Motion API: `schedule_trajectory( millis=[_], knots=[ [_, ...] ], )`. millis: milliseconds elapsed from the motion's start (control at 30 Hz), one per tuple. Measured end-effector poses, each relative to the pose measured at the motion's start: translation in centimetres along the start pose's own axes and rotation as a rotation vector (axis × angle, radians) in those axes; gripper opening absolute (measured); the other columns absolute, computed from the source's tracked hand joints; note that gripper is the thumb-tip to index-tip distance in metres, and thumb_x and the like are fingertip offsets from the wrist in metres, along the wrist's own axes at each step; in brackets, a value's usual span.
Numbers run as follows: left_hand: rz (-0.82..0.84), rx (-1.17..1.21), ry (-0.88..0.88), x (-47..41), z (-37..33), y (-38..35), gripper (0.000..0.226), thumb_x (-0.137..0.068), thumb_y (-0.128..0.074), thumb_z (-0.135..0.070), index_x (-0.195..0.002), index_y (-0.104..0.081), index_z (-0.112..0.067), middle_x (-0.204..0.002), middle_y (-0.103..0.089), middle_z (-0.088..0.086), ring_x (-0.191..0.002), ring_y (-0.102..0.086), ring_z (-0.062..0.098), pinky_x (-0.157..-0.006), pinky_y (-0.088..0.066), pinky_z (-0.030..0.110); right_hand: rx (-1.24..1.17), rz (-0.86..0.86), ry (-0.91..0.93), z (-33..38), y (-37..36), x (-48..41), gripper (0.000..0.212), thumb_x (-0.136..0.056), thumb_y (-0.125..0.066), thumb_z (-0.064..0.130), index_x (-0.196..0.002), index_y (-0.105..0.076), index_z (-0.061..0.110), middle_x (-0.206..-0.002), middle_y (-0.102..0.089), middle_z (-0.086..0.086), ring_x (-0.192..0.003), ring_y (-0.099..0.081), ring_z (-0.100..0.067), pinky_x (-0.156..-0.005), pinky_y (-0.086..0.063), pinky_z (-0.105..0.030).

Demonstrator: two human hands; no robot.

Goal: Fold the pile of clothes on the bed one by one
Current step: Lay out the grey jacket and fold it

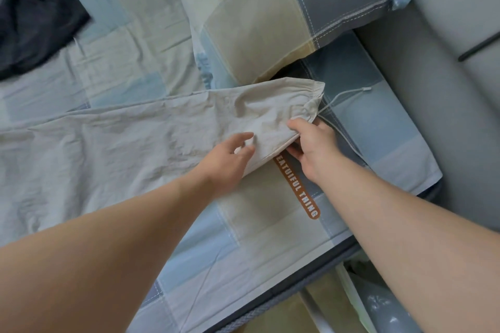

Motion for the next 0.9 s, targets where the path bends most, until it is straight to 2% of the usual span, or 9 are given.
schedule_trajectory(
  millis=[100, 200, 267, 400, 467, 567, 700, 833, 900],
  knots=[
    [-0.115, 0.094, -0.115, 0.3, -2.6, 1.1, 0.036, -0.101, -0.052, -0.048, -0.135, -0.057, -0.039, -0.137, -0.06, -0.011, -0.13, -0.053, 0.011, -0.109, -0.041, 0.033, 0.241, 0.0, 0.23, 1.4, -0.6, 1.3, 0.015, -0.081, -0.068, 0.009, -0.093, -0.072, 0.018, -0.098, -0.075, -0.005, -0.093, -0.072, -0.026, -0.087, -0.06, -0.047],
    [-0.099, 0.254, -0.155, -0.1, -5.1, 1.3, 0.048, -0.095, -0.058, -0.056, -0.137, -0.058, -0.033, -0.131, -0.062, -0.014, -0.123, -0.057, 0.007, -0.103, -0.042, 0.028, 0.55, 0.058, 0.56, 3.3, -2.2, 3.2, 0.011, -0.087, -0.069, 0.021, -0.097, -0.067, 0.026, -0.106, -0.068, 0.002, -0.096, -0.064, -0.011, -0.087, -0.054, -0.032],
    [-0.035, 0.392, -0.094, -0.6, -5.9, 0.9, 0.069, -0.083, -0.062, -0.07, -0.14, -0.055, -0.032, -0.135, -0.061, -0.011, -0.123, -0.059, 0.011, -0.107, -0.045, 0.037, 0.598, 0.164, 0.626, 3.4, -3.3, 4.1, 0.012, -0.093, -0.063, 0.027, -0.104, -0.068, 0.028, -0.105, -0.069, 0.009, -0.096, -0.063, -0.004, -0.084, -0.051, -0.025],
    [0.06, 0.586, 0.03, -1.2, -6.6, -0.3, 0.056, -0.087, -0.055, -0.073, -0.123, -0.066, -0.032, -0.111, -0.072, -0.005, -0.106, -0.068, 0.016, -0.103, -0.05, 0.044, 0.404, 0.246, 0.482, 3.0, -3.5, 4.2, 0.028, -0.083, -0.057, 0.031, -0.084, -0.059, 0.003, -0.076, -0.062, -0.006, -0.075, -0.055, -0.015, -0.072, -0.047, -0.037],
    [0.068, 0.62, 0.085, -1.8, -6.6, -0.7, 0.05, -0.09, -0.052, -0.071, -0.111, -0.072, -0.031, -0.094, -0.075, -0.007, -0.094, -0.07, 0.014, -0.097, -0.053, 0.04, 0.23, 0.234, 0.321, 2.8, -2.7, 3.7, 0.045, -0.077, -0.061, 0.033, -0.095, -0.059, -0.008, -0.081, -0.064, -0.013, -0.077, -0.059, -0.021, -0.075, -0.048, -0.036],
    [0.097, 0.546, 0.184, -2.4, -6.7, -1.7, 0.049, -0.088, -0.056, -0.072, -0.106, -0.072, -0.03, -0.098, -0.076, -0.002, -0.101, -0.069, 0.019, -0.096, -0.052, 0.043, 0.078, 0.268, 0.078, 1.9, -1.4, 3.3, 0.039, -0.086, -0.061, 0.041, -0.095, -0.068, 0.004, -0.095, -0.072, -0.017, -0.087, -0.069, -0.024, -0.083, -0.052, -0.041],
    [0.09, 0.364, 0.26, -3.9, -7.4, -3.5, 0.029, -0.087, -0.066, -0.053, -0.104, -0.061, -0.031, -0.108, -0.067, 0.001, -0.109, -0.062, 0.024, -0.104, -0.045, 0.052, -0.12, 0.223, -0.093, 1.7, 0.9, 2.4, 0.03, -0.1, -0.039, 0.026, -0.075, -0.051, 0.017, -0.097, -0.075, -0.015, -0.091, -0.066, -0.03, -0.086, -0.048, -0.042],
    [-0.012, 0.245, 0.232, -6.7, -7.5, -5.4, 0.029, -0.091, -0.055, -0.03, -0.119, -0.061, -0.026, -0.104, -0.069, 0.008, -0.098, -0.062, 0.024, -0.087, -0.048, 0.037, -0.068, 0.015, -0.113, 1.0, 3.5, -0.1, 0.02, -0.1, -0.038, 0.016, -0.086, -0.053, 0.013, -0.088, -0.075, -0.011, -0.077, -0.067, -0.028, -0.077, -0.054, -0.04],
    [-0.075, 0.045, 0.177, -7.9, -7.1, -5.8, 0.043, -0.093, -0.047, -0.031, -0.132, -0.058, -0.017, -0.113, -0.067, 0.009, -0.101, -0.061, 0.027, -0.083, -0.048, 0.035, 0.121, -0.212, -0.046, 1.2, 5.6, -1.4, 0.012, -0.099, -0.043, 0.015, -0.105, -0.053, 0.012, -0.101, -0.071, -0.011, -0.077, -0.066, -0.025, -0.074, -0.055, -0.037]
  ],
)
Point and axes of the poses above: each hand's wrist, its own x-axis away from the middle knuckle, its own y-axis out of the back of the hand, z = x × y, the point moved 7 cm from there along -x, towards the middle knuckle
